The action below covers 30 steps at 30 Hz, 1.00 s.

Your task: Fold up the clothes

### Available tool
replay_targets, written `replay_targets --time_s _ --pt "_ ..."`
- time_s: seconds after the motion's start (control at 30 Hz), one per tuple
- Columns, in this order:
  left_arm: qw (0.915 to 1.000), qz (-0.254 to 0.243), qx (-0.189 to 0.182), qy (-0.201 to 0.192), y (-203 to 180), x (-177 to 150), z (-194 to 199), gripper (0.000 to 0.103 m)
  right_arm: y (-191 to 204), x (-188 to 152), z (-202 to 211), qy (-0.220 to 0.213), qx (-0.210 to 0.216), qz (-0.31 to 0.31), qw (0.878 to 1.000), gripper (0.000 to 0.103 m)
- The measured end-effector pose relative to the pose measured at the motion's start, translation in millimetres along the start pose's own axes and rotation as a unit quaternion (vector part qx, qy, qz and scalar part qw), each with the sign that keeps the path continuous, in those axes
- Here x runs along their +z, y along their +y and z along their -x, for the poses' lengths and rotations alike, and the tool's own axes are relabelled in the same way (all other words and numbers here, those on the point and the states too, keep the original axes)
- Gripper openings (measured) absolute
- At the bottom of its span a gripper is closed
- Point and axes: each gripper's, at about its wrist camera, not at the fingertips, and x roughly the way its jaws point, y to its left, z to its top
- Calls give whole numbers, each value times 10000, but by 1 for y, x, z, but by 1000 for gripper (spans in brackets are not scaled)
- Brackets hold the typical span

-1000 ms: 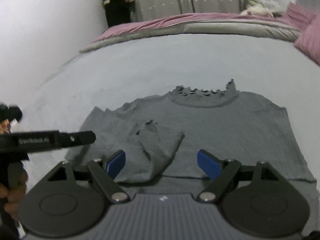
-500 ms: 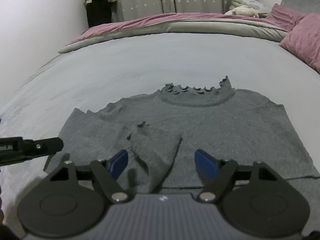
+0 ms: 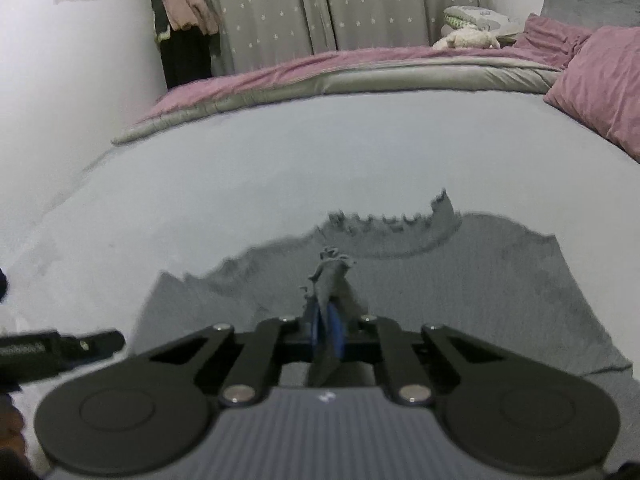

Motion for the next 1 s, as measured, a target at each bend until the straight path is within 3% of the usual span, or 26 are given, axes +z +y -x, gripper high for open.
replay_targets --time_s 0.27,0.37,0.4,0.67,0.77,0.9,1.0 --pt "9995 278 143 -87 25 7 11 25 22 48 33 -428 305 14 9986 7" --pt "9998 199 75 -48 25 5 14 31 35 69 40 -567 374 85 9977 7" --pt "9999 134 45 -41 24 3 14 38 39 76 41 -604 391 110 9973 7" --pt "9968 -776 -57 173 5 -18 20 56 80 124 42 -785 546 145 9953 7" --pt "9943 -1015 -70 313 -4 -29 14 58 99 137 44 -865 644 241 9939 7" --pt "9943 -1005 11 357 -13 -39 2 58 126 153 47 -936 780 373 9919 7" --pt "9976 -661 26 178 -12 -38 -2 58 146 160 49 -963 864 488 9904 7"
